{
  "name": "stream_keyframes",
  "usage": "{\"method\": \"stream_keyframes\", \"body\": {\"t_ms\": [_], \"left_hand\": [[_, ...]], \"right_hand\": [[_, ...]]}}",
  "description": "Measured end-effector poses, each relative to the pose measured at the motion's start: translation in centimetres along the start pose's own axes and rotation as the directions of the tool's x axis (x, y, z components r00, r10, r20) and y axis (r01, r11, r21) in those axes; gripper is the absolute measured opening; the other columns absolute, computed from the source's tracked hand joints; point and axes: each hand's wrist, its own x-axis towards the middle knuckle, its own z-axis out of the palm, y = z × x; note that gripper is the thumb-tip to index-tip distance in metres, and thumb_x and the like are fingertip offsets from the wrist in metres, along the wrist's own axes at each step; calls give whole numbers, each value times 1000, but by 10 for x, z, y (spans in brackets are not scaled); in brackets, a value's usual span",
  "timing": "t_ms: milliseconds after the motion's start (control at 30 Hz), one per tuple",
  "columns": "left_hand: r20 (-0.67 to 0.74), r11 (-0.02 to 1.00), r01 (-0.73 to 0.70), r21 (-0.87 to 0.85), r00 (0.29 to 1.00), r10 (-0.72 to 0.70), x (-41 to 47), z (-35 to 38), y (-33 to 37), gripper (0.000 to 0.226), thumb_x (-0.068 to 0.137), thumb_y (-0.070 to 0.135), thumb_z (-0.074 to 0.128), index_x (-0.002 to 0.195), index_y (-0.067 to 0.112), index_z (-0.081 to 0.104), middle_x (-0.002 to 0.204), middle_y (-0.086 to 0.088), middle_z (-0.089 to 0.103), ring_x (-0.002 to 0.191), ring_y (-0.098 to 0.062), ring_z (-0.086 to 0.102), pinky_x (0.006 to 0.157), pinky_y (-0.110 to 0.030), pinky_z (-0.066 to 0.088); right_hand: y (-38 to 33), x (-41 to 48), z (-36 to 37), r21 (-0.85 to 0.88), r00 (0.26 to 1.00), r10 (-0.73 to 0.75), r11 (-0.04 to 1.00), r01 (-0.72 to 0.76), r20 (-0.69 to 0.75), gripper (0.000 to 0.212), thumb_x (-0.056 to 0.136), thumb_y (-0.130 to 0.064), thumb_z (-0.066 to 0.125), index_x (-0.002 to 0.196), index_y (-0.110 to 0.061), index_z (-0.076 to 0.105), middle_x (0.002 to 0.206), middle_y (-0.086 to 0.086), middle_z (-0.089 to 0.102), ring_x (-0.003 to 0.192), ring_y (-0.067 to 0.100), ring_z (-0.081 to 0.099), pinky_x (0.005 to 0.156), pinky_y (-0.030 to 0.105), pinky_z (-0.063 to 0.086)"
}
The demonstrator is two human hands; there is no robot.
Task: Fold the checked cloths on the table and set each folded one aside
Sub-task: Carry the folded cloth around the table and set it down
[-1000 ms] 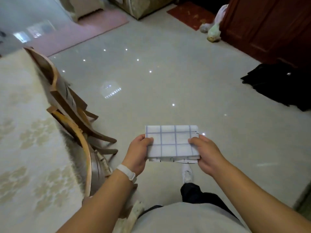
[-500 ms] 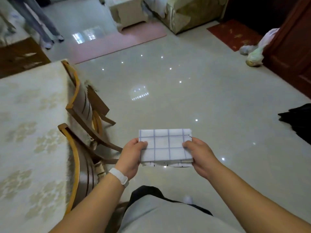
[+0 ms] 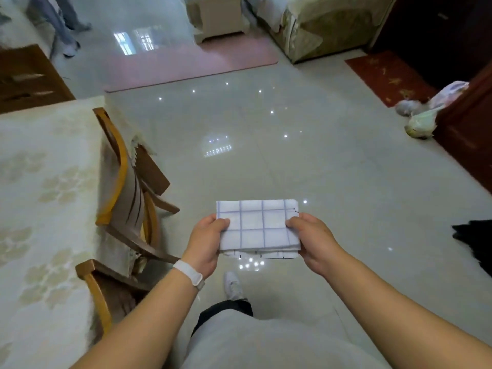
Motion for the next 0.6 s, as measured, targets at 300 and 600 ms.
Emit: {"method": "stream_keyframes", "body": {"t_ms": [300, 600], "left_hand": [[-43, 997, -65, -29, 997, 64, 104, -55, 110, 16, 91, 13, 56, 104, 10, 65, 109, -22, 67, 102, -37, 63, 93, -54, 51], [-186, 989, -51, -142, 982, 24, 187, -67, 168, 13, 90, 8, 56, 100, 10, 65, 106, -19, 69, 99, -35, 64, 92, -53, 51]], "right_hand": [[-103, 79, 115, -82, 995, -57, 995, 63, 80, 17, 90, -6, 54, 100, -10, 66, 93, 13, 69, 82, 29, 64, 79, 42, 53], [-175, 174, 165, -135, 981, -54, 988, 80, 188, 19, 92, -7, 52, 99, -11, 69, 94, 11, 73, 84, 27, 68, 82, 43, 55]]}}
